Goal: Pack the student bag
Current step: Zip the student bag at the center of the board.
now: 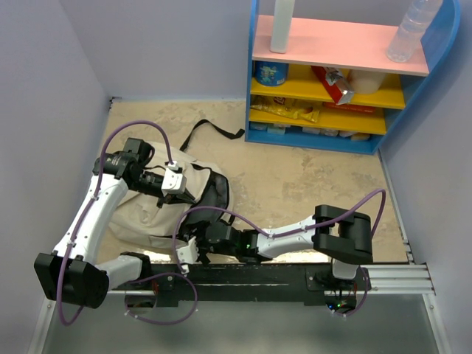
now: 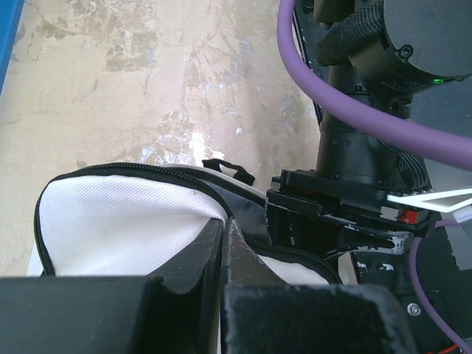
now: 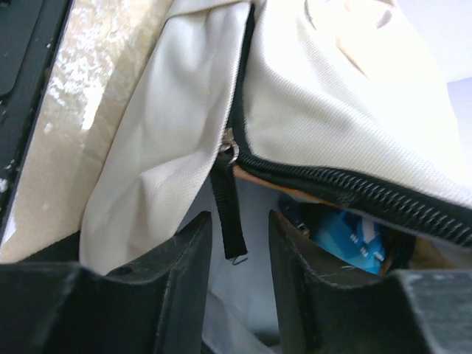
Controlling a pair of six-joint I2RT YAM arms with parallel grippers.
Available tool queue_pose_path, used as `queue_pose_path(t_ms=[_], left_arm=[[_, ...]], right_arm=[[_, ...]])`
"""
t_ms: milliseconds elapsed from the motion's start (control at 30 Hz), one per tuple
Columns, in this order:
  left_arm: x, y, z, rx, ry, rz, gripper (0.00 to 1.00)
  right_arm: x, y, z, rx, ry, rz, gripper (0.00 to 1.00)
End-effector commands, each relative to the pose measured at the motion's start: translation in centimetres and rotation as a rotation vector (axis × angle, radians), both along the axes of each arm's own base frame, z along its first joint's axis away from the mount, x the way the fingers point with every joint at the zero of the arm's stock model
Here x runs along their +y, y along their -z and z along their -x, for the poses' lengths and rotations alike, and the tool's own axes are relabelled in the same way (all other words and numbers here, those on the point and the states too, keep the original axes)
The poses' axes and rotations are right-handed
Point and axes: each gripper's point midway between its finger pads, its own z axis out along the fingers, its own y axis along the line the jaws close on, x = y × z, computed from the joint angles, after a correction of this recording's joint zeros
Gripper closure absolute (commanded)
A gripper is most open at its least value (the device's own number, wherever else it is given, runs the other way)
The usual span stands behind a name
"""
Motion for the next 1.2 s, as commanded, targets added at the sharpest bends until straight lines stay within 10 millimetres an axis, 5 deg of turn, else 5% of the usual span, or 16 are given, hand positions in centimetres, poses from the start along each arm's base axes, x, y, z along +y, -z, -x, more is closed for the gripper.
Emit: queue_pose_path(t_ms=[0, 233, 367, 467, 500, 533, 567, 1033, 1167], left_arm=[[-1.1, -1.7, 0.3, -0.041, 0.04, 0.102, 0.98], [-1.0, -1.6, 0.2, -0.034, 0.037, 0.097, 0.97], [-1.1, -1.5, 0.1, -0.02, 0.038, 0.096, 0.95], [-1.0, -1.4, -0.1, -0.02, 0.03, 0.086, 0.68], [-1.0, -1.5, -0.1, -0.016, 0.024, 0.081, 0.32], [-0.7, -1.4, -0.1, -0.019, 0.015, 0.064, 0.08], [-0.5, -1.4, -0.1, -0.028, 0.008, 0.053, 0.0], [3.9, 0.3, 0.6, -0.119, -0.169, -0.164, 0.0], [4.3, 1.7, 1.0, -0.101, -0.165, -0.196, 0.09]], right_arm=[[1.8, -3.1, 0.2, -0.026, -0.022, -0.08, 0.64], [1.6, -3.0, 0.8, 0.017, -0.03, -0.082, 0.96], [1.3, -3.0, 1.0, 0.035, -0.035, -0.069, 1.0], [1.0, -3.4, 1.1, 0.054, -0.026, -0.073, 1.0], [0.9, -3.4, 1.2, 0.064, -0.022, -0.071, 1.0], [0.7, -3.5, 1.1, 0.077, -0.013, -0.076, 1.0], [0.6, -4.3, 1.1, 0.085, -0.008, -0.094, 1.0], [-3.6, -6.0, 1.7, 0.323, 0.183, -0.153, 1.0], [-4.5, -7.0, 1.5, 0.412, 0.264, -0.217, 1.0]])
